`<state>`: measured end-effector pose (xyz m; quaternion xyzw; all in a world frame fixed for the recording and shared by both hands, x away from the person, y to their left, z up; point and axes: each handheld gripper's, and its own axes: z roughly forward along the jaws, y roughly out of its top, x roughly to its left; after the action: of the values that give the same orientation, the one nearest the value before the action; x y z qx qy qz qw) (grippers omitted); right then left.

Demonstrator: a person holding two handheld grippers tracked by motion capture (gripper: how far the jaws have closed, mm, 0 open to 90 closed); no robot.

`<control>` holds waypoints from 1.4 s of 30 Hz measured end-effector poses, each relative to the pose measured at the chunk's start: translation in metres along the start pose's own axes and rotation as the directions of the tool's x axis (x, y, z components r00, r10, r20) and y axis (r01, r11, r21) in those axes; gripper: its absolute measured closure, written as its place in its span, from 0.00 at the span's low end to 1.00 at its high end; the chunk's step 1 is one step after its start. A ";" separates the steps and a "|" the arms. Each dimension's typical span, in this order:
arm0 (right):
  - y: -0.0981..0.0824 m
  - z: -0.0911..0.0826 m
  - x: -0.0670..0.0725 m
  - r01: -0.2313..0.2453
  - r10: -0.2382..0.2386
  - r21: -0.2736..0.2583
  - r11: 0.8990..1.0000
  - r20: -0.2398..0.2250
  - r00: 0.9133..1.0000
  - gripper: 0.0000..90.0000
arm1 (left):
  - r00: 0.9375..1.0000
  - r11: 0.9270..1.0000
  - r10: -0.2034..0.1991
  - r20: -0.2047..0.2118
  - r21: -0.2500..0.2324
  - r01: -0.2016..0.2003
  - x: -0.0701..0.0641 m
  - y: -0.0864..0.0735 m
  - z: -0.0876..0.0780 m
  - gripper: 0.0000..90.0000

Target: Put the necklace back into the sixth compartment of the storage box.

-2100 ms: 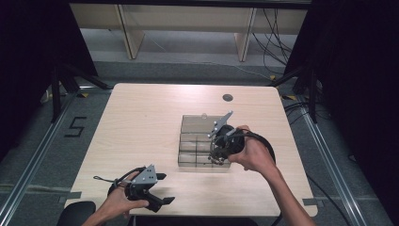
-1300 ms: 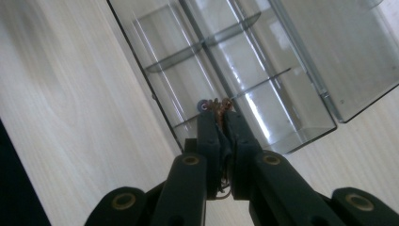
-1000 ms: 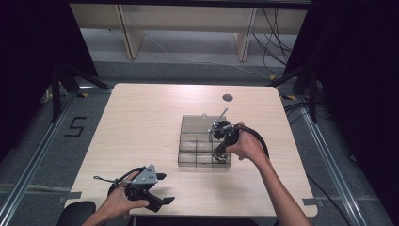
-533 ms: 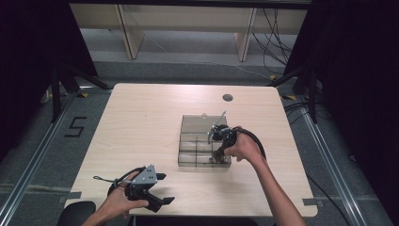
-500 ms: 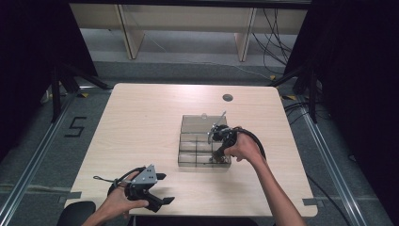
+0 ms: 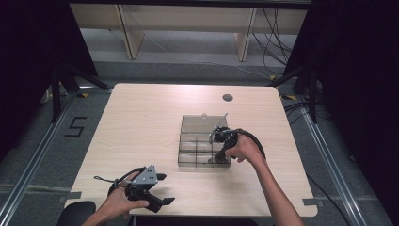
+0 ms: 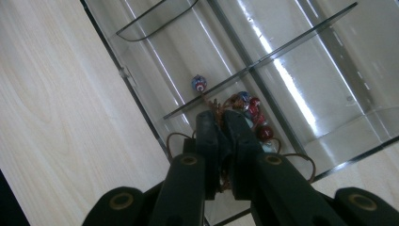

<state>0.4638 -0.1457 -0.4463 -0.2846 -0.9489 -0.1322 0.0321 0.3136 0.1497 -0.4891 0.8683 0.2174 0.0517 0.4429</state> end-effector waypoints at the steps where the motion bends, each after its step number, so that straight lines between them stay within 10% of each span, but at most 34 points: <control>1: 0.000 -0.001 0.000 -0.009 0.009 -0.011 1.000 0.008 1.000 0.93 | 1.000 1.000 -0.009 0.001 -0.008 0.009 -0.001 0.000 0.001 0.17; 42: -0.017 -0.039 0.005 -0.050 0.056 -0.152 0.987 0.039 0.998 0.69 | 1.000 1.000 0.005 0.006 0.015 -0.005 0.001 0.000 0.000 0.17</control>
<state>0.4495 -0.1670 -0.4117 -0.3142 -0.9288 -0.1966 -0.0068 0.3145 0.1498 -0.4891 0.8722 0.2144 0.0484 0.4369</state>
